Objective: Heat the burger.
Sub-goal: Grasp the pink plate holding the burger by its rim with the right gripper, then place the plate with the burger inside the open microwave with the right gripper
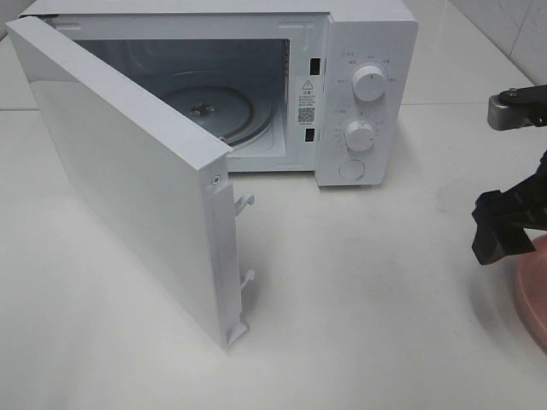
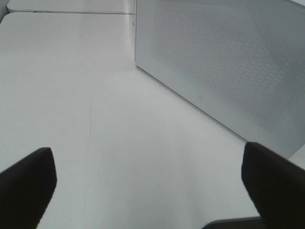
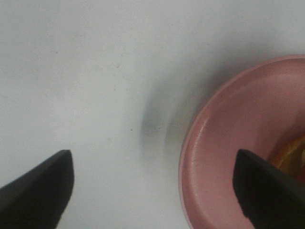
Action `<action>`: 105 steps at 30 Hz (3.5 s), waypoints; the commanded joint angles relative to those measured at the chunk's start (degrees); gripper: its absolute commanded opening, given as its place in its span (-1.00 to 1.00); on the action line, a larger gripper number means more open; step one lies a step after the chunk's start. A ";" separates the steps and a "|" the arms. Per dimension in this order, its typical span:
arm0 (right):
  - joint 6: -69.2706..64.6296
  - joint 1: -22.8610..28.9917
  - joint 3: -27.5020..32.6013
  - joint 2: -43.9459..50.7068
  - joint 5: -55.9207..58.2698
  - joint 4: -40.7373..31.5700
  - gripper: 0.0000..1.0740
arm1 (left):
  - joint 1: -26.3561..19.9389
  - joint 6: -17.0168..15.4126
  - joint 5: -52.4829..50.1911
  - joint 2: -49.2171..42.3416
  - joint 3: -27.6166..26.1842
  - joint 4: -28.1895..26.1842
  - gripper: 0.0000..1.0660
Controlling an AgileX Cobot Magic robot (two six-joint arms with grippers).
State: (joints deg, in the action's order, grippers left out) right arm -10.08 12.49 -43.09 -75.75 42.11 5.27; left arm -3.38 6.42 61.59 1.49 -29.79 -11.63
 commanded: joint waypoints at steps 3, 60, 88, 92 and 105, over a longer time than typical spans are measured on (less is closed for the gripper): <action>-1.43 -0.17 0.23 0.46 0.63 1.09 0.88 | -0.29 0.17 -0.17 -0.11 0.23 -0.63 0.84; -6.53 -8.82 0.23 -27.04 -8.54 6.88 -0.36 | -0.29 0.17 -0.17 -0.11 0.23 -0.63 0.84; -19.88 0.29 0.23 -23.95 0.40 19.02 -1.00 | -0.29 0.17 -0.17 -0.11 0.23 -0.63 0.84; -23.15 3.21 0.23 -23.38 3.78 22.52 -1.00 | -0.29 0.17 -0.17 -0.11 0.23 -0.63 0.84; -24.81 8.48 0.23 -18.85 10.14 26.07 -1.00 | -0.29 0.17 -0.17 -0.11 0.23 -0.63 0.84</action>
State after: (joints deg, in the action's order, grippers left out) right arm -34.09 20.80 -42.97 -95.40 49.56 28.53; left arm -3.38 6.42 61.59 1.49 -29.79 -11.69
